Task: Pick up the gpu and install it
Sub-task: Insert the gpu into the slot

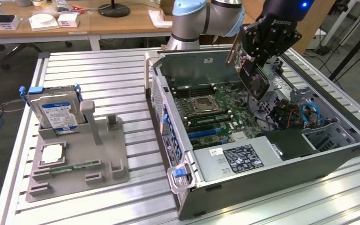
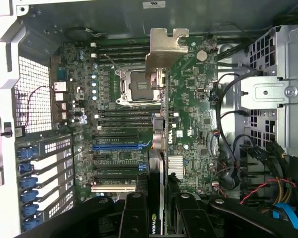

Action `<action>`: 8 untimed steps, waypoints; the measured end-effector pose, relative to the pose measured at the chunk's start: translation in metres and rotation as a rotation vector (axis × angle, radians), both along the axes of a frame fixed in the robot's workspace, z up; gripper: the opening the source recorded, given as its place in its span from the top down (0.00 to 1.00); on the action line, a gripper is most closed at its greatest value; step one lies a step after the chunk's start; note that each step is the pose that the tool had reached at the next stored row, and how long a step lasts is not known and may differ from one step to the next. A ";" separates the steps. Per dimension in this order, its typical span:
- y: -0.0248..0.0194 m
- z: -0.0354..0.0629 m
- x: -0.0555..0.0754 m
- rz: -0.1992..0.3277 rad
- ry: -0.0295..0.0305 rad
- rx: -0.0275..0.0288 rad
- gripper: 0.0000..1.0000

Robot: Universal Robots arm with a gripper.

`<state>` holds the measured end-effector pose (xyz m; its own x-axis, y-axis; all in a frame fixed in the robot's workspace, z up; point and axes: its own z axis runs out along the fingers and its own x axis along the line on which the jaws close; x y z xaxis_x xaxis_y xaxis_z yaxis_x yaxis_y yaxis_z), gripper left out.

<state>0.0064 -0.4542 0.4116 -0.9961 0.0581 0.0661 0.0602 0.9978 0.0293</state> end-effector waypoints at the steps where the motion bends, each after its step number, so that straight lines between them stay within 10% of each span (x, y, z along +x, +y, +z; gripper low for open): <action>1: 0.0000 0.0000 0.000 0.003 0.0000 -0.0001 0.74; 8: 0.0000 0.0000 0.000 0.020 0.0000 0.0000 0.74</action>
<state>0.0064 -0.4542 0.4116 -0.9971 0.0383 0.0661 0.0403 0.9988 0.0293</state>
